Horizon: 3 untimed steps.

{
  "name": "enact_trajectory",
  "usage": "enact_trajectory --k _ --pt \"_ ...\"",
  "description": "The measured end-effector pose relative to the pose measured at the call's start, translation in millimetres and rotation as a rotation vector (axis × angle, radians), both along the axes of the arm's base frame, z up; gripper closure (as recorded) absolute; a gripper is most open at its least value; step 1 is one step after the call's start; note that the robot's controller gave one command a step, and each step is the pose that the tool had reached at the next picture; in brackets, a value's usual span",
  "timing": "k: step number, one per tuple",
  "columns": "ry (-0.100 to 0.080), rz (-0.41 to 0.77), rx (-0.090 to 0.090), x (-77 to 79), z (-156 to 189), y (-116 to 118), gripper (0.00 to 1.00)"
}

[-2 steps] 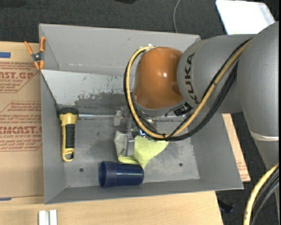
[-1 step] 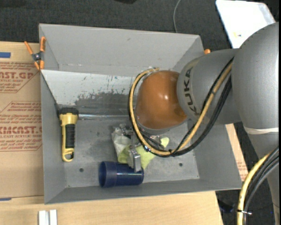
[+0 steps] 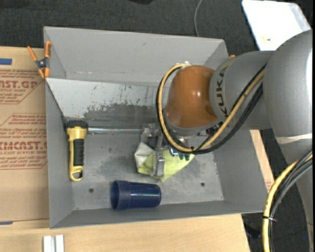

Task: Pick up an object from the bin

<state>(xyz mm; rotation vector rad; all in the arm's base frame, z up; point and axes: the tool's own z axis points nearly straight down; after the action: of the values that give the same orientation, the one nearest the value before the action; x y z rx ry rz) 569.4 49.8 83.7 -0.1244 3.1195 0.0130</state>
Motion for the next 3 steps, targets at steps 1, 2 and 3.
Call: enact_trajectory --k 1,2,3 --pt "-0.014 0.840 -0.016 -53.9 -13.6 12.1 1.00" --pt "-0.015 0.838 -0.015 -53.4 -13.7 12.3 1.00" --pt "-0.014 1.022 -0.020 -33.3 -13.7 18.5 1.00"
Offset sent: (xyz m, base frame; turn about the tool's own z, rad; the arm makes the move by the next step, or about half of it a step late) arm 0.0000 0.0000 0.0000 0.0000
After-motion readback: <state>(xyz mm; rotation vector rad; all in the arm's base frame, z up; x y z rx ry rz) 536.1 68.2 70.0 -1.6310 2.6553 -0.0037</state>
